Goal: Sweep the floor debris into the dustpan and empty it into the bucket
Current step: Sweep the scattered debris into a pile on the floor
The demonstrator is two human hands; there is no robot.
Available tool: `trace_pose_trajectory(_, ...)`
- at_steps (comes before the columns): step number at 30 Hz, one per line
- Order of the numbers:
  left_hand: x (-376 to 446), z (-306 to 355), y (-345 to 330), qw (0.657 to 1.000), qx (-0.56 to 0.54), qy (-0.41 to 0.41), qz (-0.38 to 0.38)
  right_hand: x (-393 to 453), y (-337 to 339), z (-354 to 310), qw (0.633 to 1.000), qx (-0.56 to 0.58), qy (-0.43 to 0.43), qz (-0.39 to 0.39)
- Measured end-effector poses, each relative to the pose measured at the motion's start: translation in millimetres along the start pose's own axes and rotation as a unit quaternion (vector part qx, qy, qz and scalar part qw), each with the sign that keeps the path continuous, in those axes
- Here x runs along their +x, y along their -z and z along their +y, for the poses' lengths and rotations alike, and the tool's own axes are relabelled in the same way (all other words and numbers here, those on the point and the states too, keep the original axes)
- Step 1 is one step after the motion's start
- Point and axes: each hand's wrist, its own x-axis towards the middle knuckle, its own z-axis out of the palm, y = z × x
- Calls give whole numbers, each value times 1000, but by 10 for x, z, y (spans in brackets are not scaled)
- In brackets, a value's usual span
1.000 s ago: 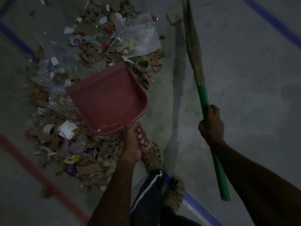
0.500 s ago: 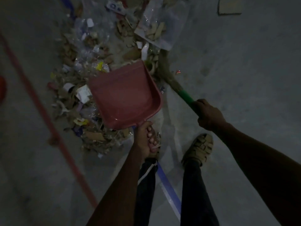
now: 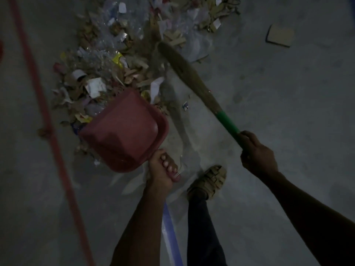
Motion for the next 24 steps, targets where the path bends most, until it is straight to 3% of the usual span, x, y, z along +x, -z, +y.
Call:
trace_pose_trajectory(6, 67, -75, 162, 999, 33, 9, 10, 74, -156, -24, 996, -11, -89, 28)
trace_pose_trajectory(10, 126, -134, 312, 998, 50, 36, 6, 45, -392, -201, 989, -8, -144, -36)
trace_pose_trajectory(18, 216, -14, 820, 997, 35, 69, -1, -192, -945, -985, 988, 48, -85, -120)
trace_pose_trajectory(24, 210, 361, 1095, 995, 35, 89, -15, -345, -1056, -1505, 989, 93, -100, -49)
